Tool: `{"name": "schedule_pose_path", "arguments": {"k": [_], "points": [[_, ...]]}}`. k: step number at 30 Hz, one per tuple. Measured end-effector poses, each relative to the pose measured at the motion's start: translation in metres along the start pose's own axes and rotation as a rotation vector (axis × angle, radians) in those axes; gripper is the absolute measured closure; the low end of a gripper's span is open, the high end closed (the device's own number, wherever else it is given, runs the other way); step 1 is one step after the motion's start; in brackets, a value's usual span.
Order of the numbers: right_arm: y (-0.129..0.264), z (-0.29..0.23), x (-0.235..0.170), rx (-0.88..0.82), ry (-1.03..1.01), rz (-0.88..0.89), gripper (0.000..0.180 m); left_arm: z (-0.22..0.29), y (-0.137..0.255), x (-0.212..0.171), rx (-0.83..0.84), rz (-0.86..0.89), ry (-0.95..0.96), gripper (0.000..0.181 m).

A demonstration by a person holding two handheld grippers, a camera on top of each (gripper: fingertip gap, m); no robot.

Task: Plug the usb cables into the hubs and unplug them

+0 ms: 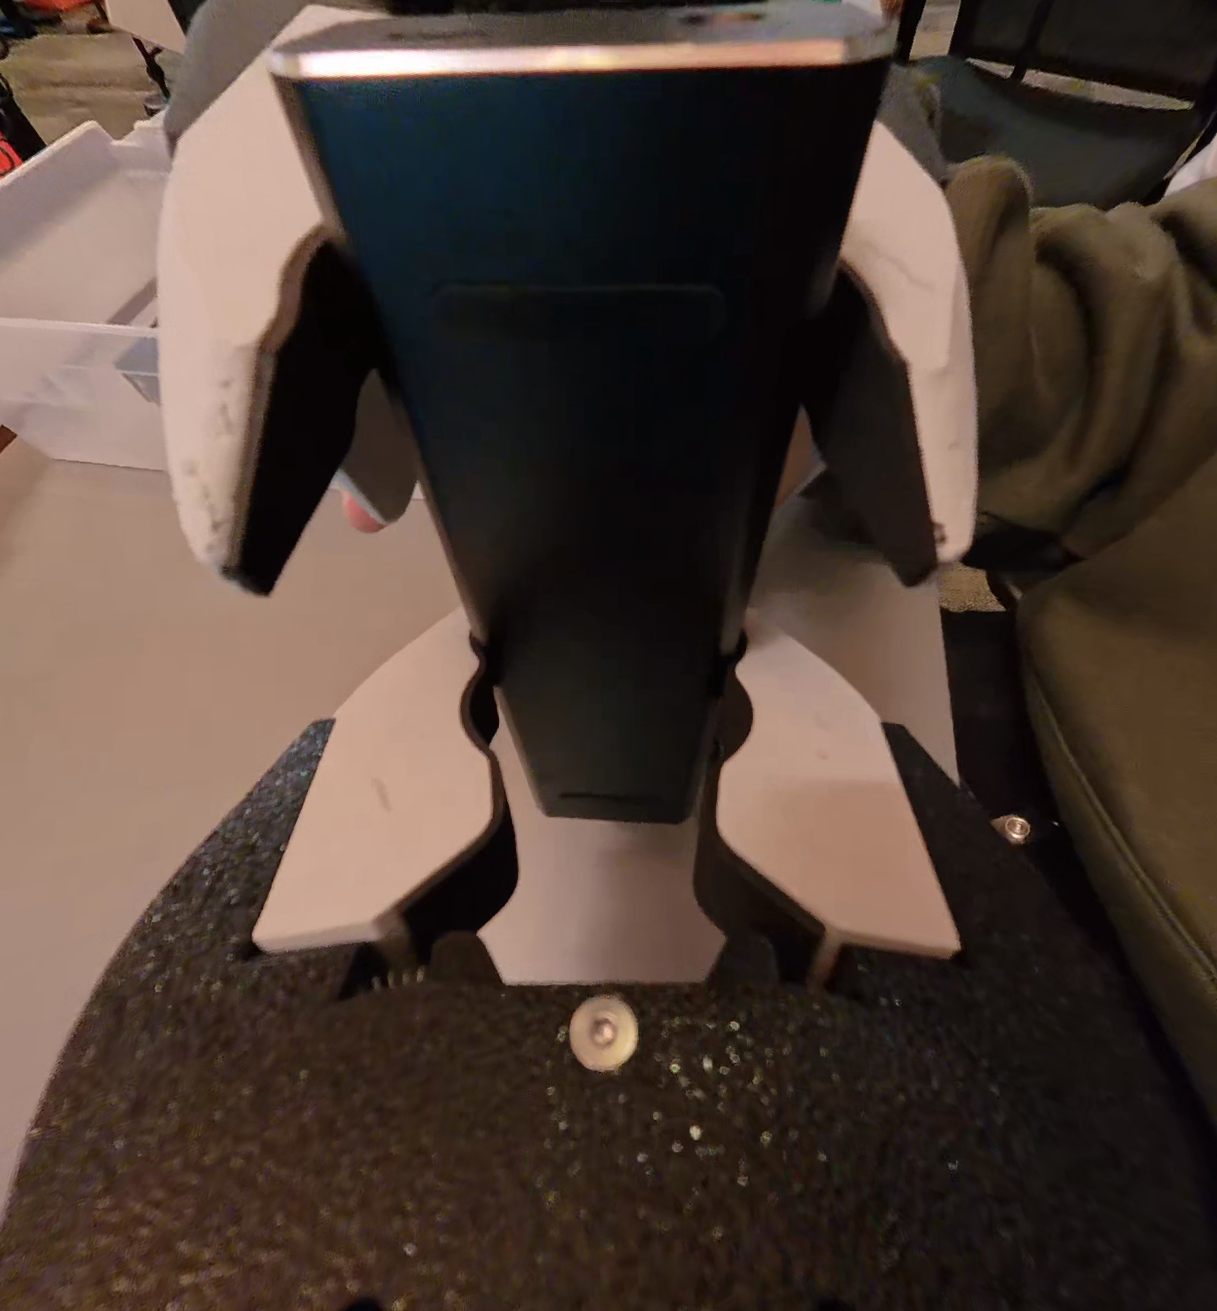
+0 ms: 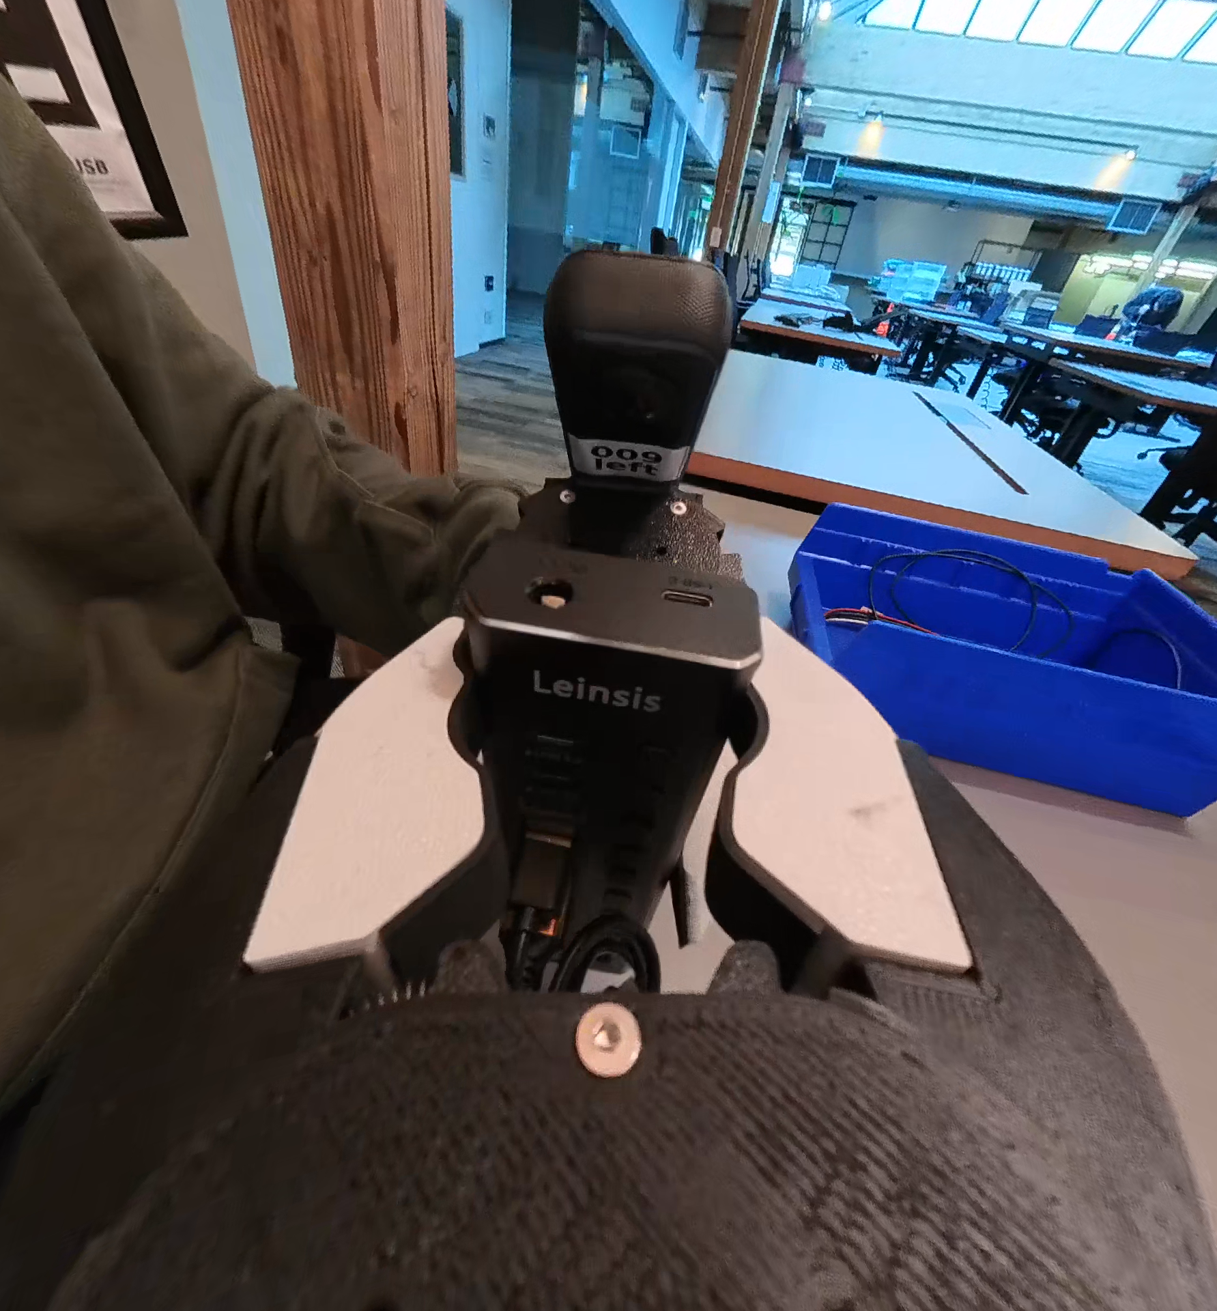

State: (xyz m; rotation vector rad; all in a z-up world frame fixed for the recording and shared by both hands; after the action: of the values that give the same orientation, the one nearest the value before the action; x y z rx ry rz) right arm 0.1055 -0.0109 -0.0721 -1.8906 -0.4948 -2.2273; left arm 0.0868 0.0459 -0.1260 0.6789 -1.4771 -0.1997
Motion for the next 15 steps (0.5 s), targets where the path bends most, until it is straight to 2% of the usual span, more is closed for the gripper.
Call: {"name": "schedule_pose_path", "arguments": {"k": [4,6,9,12,15], "points": [[-0.004,0.001,-0.008,-0.028,-0.019,-0.102,0.110,0.000,-0.005,-0.011,0.000,0.037,0.021,0.122],[-0.005,0.008,-0.011,-0.122,-0.030,-0.138,0.109,-0.004,-0.005,-0.018,0.026,0.071,0.070,0.122],[0.004,0.023,-0.007,-0.275,-0.086,-0.102,0.096,-0.013,0.002,-0.029,0.046,0.129,0.125,0.122],[0.013,0.027,-0.001,-0.333,-0.120,-0.056,0.105,-0.021,0.017,-0.036,0.060,0.204,0.161,0.122],[0.006,0.023,-0.003,-0.315,-0.097,-0.085,0.110,-0.023,0.027,-0.038,0.082,0.236,0.126,0.122]]}}
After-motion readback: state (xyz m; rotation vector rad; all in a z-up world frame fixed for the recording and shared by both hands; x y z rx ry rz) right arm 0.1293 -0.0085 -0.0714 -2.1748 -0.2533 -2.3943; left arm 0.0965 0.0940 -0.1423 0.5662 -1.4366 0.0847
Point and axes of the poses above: each gripper's, where its closed fingertips meet, y back along the fingers, x out of its top, z = x × y across the jaws, the point moved 6 cm from there along y, back along the fingers, and after that the axes turned 4 degrees about -z, right-handed, at the moved point
